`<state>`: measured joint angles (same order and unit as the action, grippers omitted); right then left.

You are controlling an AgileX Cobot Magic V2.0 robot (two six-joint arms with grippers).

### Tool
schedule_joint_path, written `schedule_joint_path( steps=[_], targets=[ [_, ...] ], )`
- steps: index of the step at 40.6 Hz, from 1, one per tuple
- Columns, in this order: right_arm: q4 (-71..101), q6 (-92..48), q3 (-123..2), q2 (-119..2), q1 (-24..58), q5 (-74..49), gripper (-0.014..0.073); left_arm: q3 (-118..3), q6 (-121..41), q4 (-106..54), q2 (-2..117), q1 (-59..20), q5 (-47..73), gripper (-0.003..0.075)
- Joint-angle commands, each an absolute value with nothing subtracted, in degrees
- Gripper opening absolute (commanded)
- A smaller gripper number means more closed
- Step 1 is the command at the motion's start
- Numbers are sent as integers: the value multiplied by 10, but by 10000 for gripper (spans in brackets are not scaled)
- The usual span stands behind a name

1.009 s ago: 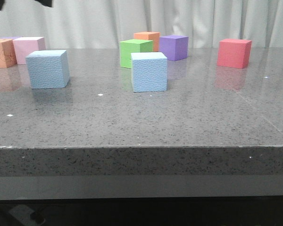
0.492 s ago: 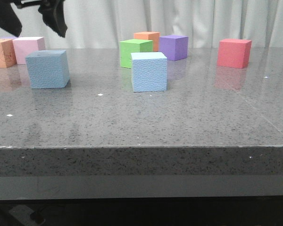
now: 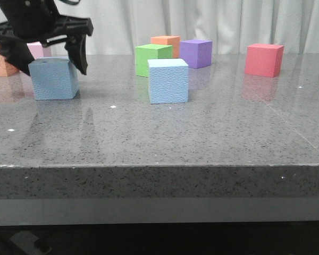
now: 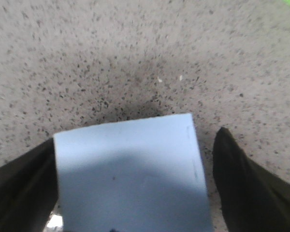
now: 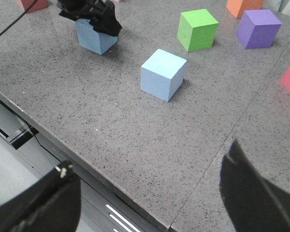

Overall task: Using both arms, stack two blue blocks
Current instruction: 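Lower the left gripper onto the other light-blue cube and grasp it, then lift the held cube and carry it above the placed light-blue cube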

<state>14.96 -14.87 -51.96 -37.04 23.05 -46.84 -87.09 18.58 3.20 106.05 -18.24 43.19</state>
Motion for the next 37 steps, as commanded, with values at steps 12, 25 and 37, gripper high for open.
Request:
schedule_joint_path(
  steps=[12,25,37],
  targets=[
    [150,-152,-532,-370,227,-429,596,-893,195,28,1045,-185,415,461],
    [150,-152,-532,-370,227,-429,596,-942,113,19,1016,-199,429,407],
    [150,-152,-532,-370,227,-429,596,-1082,-143,-107,1021,-241,493,407]
  ],
)
